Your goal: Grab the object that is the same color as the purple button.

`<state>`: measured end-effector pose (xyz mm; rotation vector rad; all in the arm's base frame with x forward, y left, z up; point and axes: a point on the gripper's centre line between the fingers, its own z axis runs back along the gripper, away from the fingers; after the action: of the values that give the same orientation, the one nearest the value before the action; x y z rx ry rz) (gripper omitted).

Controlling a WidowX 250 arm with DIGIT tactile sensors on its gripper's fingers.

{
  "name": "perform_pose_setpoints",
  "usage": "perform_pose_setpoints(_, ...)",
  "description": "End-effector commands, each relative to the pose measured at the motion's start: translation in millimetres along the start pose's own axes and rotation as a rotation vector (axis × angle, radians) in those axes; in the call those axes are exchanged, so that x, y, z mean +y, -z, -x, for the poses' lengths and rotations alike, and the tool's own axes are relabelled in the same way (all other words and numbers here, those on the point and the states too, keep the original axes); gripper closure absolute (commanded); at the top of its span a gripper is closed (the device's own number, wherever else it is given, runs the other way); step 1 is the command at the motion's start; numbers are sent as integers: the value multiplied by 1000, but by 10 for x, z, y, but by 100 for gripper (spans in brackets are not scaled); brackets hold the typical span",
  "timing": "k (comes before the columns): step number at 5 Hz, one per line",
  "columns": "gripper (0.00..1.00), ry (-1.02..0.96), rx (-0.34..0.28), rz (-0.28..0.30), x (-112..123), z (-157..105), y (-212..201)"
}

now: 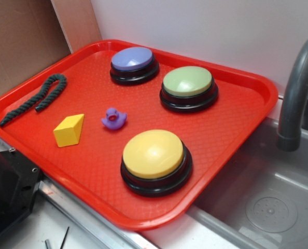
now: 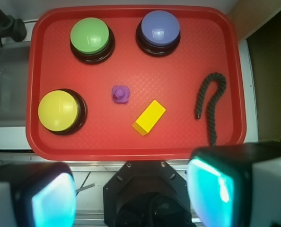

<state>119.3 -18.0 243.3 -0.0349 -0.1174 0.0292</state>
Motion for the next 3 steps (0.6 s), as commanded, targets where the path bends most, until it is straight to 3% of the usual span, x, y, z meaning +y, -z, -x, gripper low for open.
perform_pose_setpoints(1, 0, 0, 0, 0, 0, 0, 0)
perform_pose_setpoints(2, 0, -25, 61, 56, 53, -149, 357)
perform_pose_setpoints(3, 0, 50, 26, 46, 21, -583, 862)
